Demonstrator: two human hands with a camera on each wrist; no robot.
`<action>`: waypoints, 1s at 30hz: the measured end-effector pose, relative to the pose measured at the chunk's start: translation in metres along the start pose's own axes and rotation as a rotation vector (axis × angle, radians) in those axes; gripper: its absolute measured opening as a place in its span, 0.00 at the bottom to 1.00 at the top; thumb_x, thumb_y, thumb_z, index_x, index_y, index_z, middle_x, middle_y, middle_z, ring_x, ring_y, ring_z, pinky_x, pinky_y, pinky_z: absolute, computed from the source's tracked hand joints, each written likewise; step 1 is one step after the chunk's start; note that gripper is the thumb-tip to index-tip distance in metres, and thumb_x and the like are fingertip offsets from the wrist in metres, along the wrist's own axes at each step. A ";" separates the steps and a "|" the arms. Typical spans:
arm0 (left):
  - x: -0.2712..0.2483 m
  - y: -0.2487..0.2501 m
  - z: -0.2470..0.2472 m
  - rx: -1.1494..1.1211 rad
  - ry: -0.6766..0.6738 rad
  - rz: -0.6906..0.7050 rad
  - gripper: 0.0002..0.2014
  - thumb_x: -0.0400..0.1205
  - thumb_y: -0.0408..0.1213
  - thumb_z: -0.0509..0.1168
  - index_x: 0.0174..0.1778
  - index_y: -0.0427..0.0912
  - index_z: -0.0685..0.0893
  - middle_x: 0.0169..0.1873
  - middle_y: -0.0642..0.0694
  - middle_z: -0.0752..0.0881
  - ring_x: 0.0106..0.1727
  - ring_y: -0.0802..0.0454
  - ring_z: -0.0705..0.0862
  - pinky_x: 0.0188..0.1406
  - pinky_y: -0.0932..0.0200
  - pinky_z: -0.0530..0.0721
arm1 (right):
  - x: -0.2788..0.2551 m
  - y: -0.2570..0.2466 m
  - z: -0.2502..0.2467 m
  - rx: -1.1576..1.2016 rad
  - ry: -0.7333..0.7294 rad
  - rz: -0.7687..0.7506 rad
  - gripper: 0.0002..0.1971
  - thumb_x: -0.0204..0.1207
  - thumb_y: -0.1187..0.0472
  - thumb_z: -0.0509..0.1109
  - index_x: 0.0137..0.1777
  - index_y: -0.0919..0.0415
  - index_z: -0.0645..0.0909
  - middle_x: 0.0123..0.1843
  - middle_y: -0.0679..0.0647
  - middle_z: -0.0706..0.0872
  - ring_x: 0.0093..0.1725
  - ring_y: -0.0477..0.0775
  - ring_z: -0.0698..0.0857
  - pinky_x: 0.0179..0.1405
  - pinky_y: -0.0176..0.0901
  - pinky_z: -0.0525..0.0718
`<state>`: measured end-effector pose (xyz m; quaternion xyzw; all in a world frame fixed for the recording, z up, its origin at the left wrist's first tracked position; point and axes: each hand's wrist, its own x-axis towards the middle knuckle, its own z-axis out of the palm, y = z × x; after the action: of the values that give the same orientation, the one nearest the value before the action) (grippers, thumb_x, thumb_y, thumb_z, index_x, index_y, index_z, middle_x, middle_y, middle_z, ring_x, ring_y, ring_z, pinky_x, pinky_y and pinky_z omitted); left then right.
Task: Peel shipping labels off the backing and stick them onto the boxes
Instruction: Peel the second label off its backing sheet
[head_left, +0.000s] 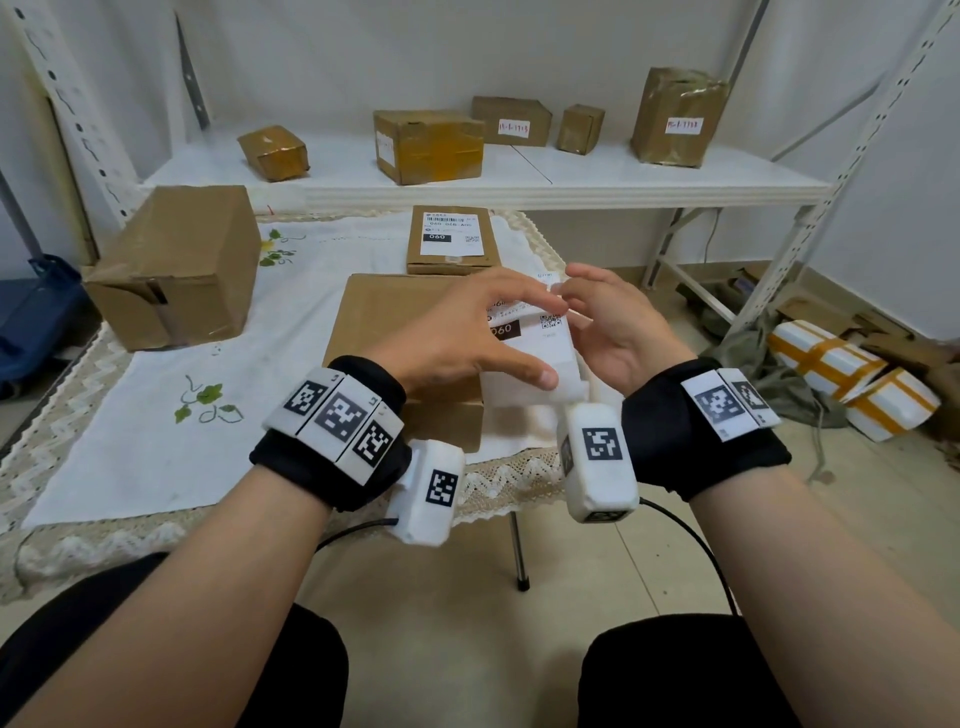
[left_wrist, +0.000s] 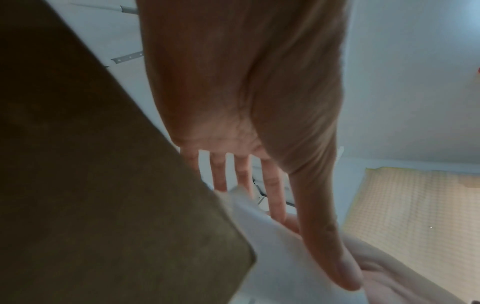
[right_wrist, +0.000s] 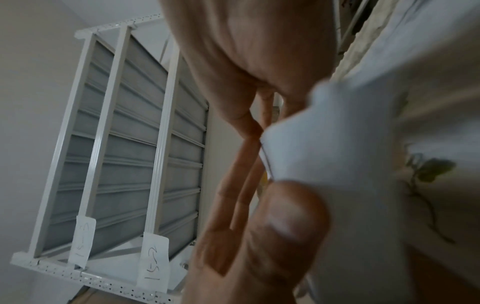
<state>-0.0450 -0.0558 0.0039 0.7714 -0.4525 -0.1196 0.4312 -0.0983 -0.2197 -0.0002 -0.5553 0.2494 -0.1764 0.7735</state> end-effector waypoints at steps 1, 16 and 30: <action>0.000 0.000 0.001 0.029 -0.001 0.004 0.32 0.67 0.44 0.86 0.69 0.54 0.87 0.73 0.55 0.78 0.75 0.59 0.74 0.74 0.63 0.68 | 0.000 0.000 0.001 0.005 0.005 0.009 0.22 0.82 0.75 0.68 0.74 0.63 0.77 0.53 0.61 0.86 0.43 0.53 0.86 0.44 0.43 0.87; 0.008 -0.011 0.004 0.032 0.395 -0.042 0.09 0.74 0.41 0.82 0.46 0.47 0.90 0.58 0.49 0.87 0.63 0.52 0.83 0.64 0.53 0.81 | -0.011 -0.001 0.004 -0.098 -0.201 0.137 0.20 0.82 0.59 0.72 0.72 0.60 0.79 0.45 0.59 0.86 0.35 0.56 0.88 0.32 0.45 0.88; 0.012 -0.017 0.003 -0.004 0.527 -0.042 0.08 0.85 0.41 0.72 0.47 0.39 0.85 0.41 0.52 0.85 0.38 0.63 0.79 0.36 0.72 0.75 | -0.008 0.005 0.009 -0.070 -0.256 0.045 0.42 0.75 0.62 0.83 0.86 0.65 0.65 0.55 0.58 0.93 0.48 0.52 0.93 0.50 0.45 0.91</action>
<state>-0.0304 -0.0636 -0.0085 0.7844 -0.3083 0.0756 0.5329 -0.0997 -0.2073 -0.0009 -0.5943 0.1673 -0.0778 0.7828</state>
